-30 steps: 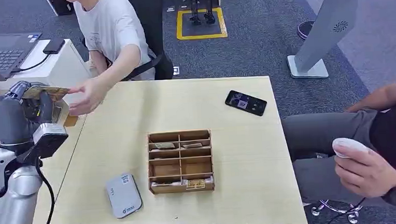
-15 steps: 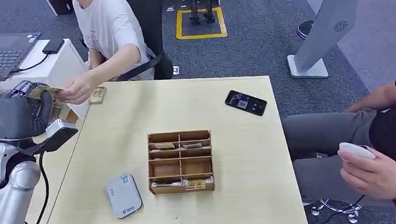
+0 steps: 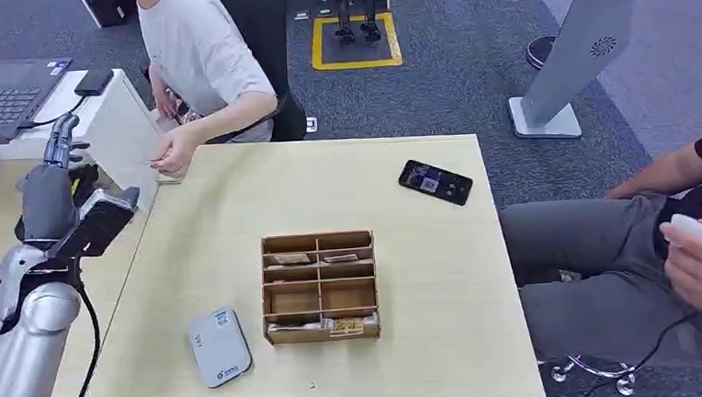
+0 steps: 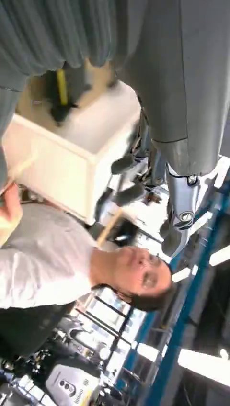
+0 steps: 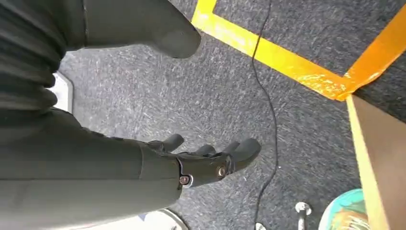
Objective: Pass the card to the sensor for recognition and then transmit it.
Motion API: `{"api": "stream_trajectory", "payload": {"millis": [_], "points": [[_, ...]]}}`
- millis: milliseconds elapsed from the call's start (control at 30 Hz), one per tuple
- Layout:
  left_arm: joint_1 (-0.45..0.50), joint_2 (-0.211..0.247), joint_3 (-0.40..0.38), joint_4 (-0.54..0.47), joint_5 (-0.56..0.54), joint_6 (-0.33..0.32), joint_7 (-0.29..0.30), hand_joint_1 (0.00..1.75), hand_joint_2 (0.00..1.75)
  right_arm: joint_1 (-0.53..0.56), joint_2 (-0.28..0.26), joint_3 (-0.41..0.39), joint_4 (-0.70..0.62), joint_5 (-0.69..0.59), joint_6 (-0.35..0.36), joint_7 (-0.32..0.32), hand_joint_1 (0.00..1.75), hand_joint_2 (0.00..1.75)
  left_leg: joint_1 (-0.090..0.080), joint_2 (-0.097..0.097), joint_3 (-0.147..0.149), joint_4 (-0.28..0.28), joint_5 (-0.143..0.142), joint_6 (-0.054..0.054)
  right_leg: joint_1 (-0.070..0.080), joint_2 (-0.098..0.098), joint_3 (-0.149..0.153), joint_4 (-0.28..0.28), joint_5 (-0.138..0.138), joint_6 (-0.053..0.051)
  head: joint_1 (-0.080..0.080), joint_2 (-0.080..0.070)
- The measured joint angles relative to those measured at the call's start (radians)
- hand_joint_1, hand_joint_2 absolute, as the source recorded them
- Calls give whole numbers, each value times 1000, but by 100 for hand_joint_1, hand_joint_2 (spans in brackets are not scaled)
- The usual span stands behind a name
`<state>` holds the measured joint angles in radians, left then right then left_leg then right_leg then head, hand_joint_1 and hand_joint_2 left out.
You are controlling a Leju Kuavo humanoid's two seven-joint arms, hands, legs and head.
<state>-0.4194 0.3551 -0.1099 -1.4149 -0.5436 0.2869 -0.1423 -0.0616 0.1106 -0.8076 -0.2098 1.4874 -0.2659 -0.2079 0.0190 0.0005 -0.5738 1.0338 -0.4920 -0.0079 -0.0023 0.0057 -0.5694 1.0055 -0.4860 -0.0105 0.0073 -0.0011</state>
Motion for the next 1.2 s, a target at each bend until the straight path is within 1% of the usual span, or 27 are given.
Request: {"api": "stream_trajectory", "payload": {"millis": [100,133,200,233,267,300,367,433,500,600,700,833,1100,1200], "points": [[7,-8,-6,-5,-18,-8,-2,0,175,0,0,3,0,-2,-2,2,0,175,0,0,0,0,0,0,0,0,0,0,0,0,0,0],[13,-13,-8,-14,6,-33,-10,0,175,0,0,6,0,-9,-4,-4,0,175,0,0,0,0,0,0,0,0,0,0,0,0,0,0],[35,-24,-22,-55,96,-139,-29,0,175,1,0,6,-1,-21,-8,-11,0,175,0,0,0,0,0,0,0,0,0,0,0,0,0,0],[53,-30,-38,-88,114,-198,-37,0,175,2,0,6,-2,-26,-9,-13,0,175,0,0,0,0,0,0,0,0,0,0,0,0,0,0],[69,-31,-69,-134,90,-251,-40,0,175,4,0,6,-2,-30,-9,-13,0,175,0,0,0,0,0,0,0,0,0,0,0,0,0,0],[85,-30,-109,-174,46,-279,-45,0,175,5,0,6,-3,-31,-7,-13,0,175,0,0,-1,0,-1,1,0,-1,0,0,0,0,0,0],[123,-21,-205,-260,-47,-278,-51,0,175,11,0,6,-4,-33,-3,-13,0,175,-1,1,-1,0,-1,1,-1,1,0,0,0,0,0,0],[151,-8,-277,-321,-67,-271,-66,0,175,18,0,6,-5,-39,-3,-13,0,175,-1,1,-1,0,-2,1,-1,1,0,0,0,0,0,0],[182,8,-327,-360,-71,-262,-87,0,175,22,0,6,-7,-45,-4,-16,0,175,-1,1,0,0,-2,1,-1,1,0,0,0,0,0,0],[228,29,-384,-413,-90,-233,-114,0,175,29,0,6,-13,-51,-5,-16,0,175,-1,1,0,0,-2,1,-1,0,0,0,-1,1,-2,0],[261,47,-415,-442,-95,-221,-120,0,175,31,-1,6,-14,-51,-5,-16,0,175,-1,1,0,0,-2,1,0,0,0,0,-1,0,-2,0],[277,59,-438,-466,-96,-217,-121,0,175,34,-1,6,-18,-52,-5,-16,0,175,0,0,0,-1,-2,0,0,0,0,0,-1,0,-2,0],[286,72,-451,-481,-100,-215,-121,0,175,34,-1,6,-21,-52,-5,-16,0,175,-1,0,0,0,-2,0,0,0,0,0,-1,0,-1,0],[295,80,-454,-480,-167,-191,-116,0,175,34,-1,6,-22,-52,-3,-15,0,175,-1,0,0,0,-2,0,0,0,0,0,-1,0,-1,0]]}}
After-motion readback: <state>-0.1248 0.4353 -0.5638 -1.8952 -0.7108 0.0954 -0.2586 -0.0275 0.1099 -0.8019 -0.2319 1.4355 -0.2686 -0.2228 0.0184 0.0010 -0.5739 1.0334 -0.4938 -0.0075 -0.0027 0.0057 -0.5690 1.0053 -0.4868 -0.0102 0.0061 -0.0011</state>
